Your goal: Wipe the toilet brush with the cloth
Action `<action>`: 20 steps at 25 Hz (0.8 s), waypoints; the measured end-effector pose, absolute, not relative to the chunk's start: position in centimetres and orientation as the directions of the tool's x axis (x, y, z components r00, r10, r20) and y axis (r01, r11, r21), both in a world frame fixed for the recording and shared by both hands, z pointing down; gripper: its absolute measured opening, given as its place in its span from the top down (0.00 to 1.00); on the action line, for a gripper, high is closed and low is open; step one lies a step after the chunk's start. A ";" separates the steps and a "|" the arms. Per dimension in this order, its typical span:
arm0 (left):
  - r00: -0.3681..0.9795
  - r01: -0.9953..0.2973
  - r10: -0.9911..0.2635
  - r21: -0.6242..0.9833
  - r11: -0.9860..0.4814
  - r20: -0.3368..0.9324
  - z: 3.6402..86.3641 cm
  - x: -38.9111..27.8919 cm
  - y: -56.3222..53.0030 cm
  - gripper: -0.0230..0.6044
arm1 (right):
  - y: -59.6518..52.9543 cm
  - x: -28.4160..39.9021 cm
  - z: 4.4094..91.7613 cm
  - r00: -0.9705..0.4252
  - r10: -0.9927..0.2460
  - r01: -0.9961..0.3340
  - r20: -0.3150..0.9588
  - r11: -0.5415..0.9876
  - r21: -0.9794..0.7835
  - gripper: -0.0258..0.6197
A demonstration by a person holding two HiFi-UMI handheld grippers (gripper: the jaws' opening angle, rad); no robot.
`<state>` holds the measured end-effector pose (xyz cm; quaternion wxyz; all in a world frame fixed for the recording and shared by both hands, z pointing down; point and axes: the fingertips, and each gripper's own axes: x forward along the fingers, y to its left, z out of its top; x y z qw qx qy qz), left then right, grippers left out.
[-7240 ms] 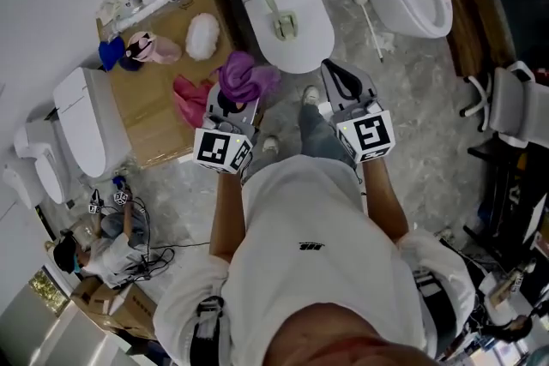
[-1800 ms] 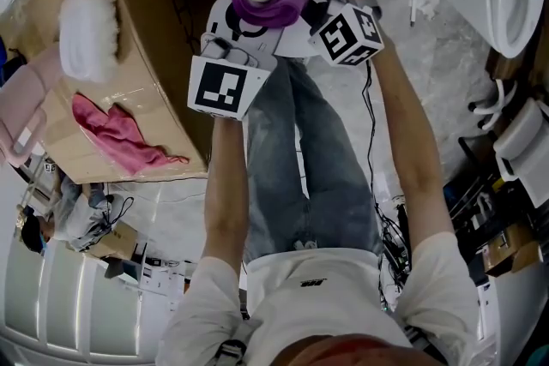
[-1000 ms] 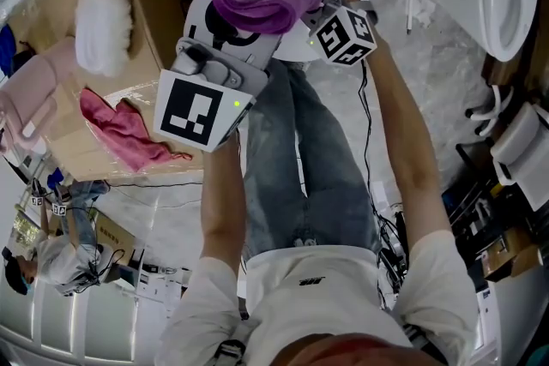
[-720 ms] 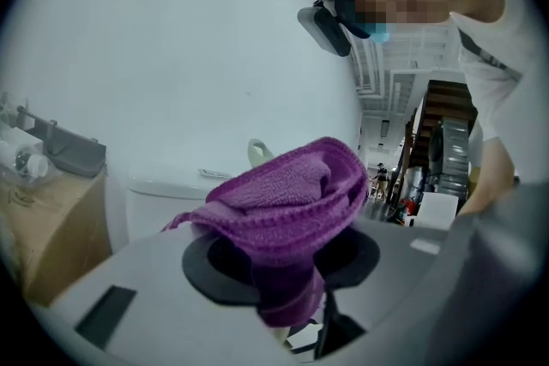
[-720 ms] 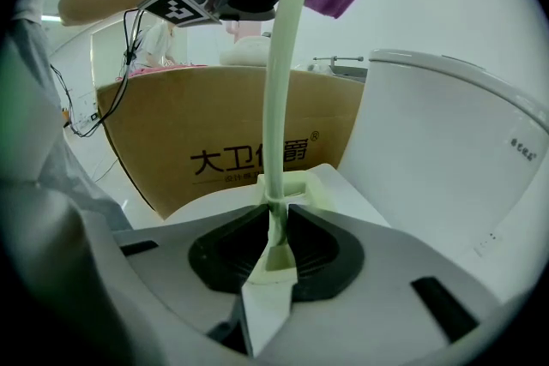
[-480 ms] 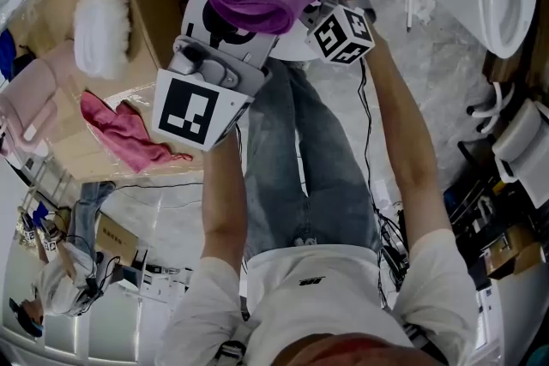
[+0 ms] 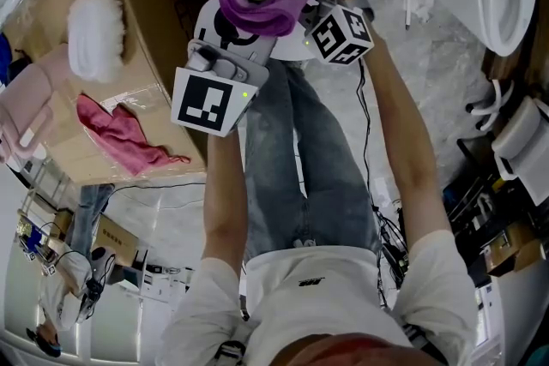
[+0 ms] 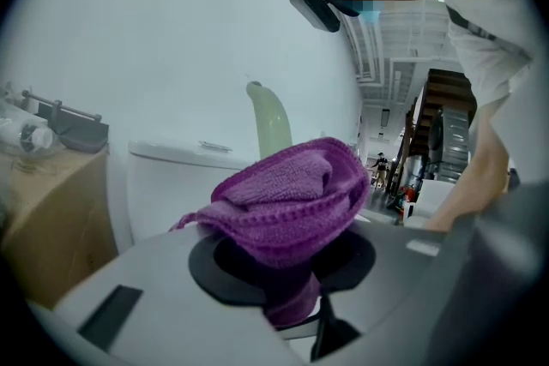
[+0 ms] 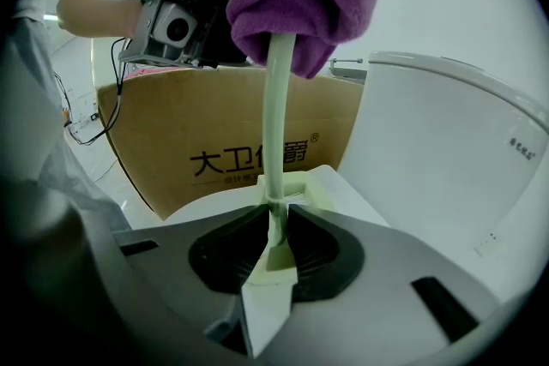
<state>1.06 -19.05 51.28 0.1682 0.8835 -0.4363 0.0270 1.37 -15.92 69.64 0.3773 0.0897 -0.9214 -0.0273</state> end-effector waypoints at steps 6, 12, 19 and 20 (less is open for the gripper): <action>0.622 -0.779 -0.748 0.275 -0.563 0.231 54.3 1.6 -18.6 0.77 | -15.9 1.4 69.7 -0.705 -0.195 -0.155 0.682 0.981 0.120 0.86; 0.622 -0.780 -0.735 0.289 -0.555 0.269 57.4 1.9 -18.3 0.77 | -15.9 1.4 69.7 -0.708 -0.203 -0.162 0.677 0.979 0.125 0.86; 0.629 -0.778 -0.707 0.268 -0.569 0.323 61.0 2.4 -18.0 0.77 | -15.9 1.4 69.8 -0.708 -0.208 -0.165 0.675 0.978 0.129 0.86; 0.627 -0.779 -0.704 0.262 -0.570 0.334 61.6 2.4 -18.0 0.77 | -15.9 1.4 69.8 -0.708 -0.208 -0.165 0.675 0.978 0.129 0.86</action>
